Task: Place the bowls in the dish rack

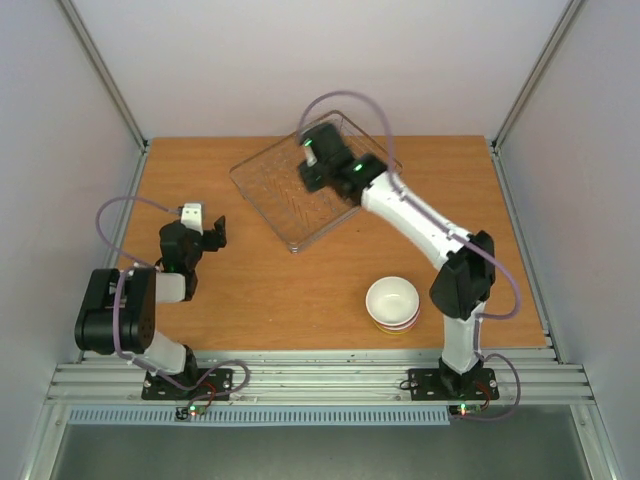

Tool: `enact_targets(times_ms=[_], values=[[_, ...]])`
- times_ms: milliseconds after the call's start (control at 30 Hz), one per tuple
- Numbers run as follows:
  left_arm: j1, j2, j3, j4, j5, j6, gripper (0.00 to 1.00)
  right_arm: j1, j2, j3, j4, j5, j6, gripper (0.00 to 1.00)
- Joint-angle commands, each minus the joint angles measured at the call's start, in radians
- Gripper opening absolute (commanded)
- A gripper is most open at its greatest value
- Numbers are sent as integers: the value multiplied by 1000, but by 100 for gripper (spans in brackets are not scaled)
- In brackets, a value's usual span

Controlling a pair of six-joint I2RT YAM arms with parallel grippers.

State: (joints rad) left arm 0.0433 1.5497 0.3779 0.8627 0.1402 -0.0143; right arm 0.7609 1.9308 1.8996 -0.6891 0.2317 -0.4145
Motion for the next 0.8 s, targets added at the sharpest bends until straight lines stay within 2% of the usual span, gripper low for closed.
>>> enact_targets(times_ms=[0, 167, 333, 400, 533, 767], values=[[-4, -118, 80, -158, 39, 20, 86, -226, 91, 76, -60, -73, 67, 3], [-4, -203, 264, -499, 140, 55, 86, -332, 342, 333, -157, -100, 32, 1], [-8, -149, 445, -770, 247, 88, 83, -391, 570, 653, -299, -135, 25, 1], [-8, -106, 528, -849, 276, 92, 80, -411, 621, 709, -348, -130, 28, 1], [-16, -19, 658, -991, 320, 85, 75, -440, 602, 611, -343, -89, 40, 1], [-90, 126, 829, -1066, 283, 84, 73, -443, 350, 182, -195, -65, 71, 1]])
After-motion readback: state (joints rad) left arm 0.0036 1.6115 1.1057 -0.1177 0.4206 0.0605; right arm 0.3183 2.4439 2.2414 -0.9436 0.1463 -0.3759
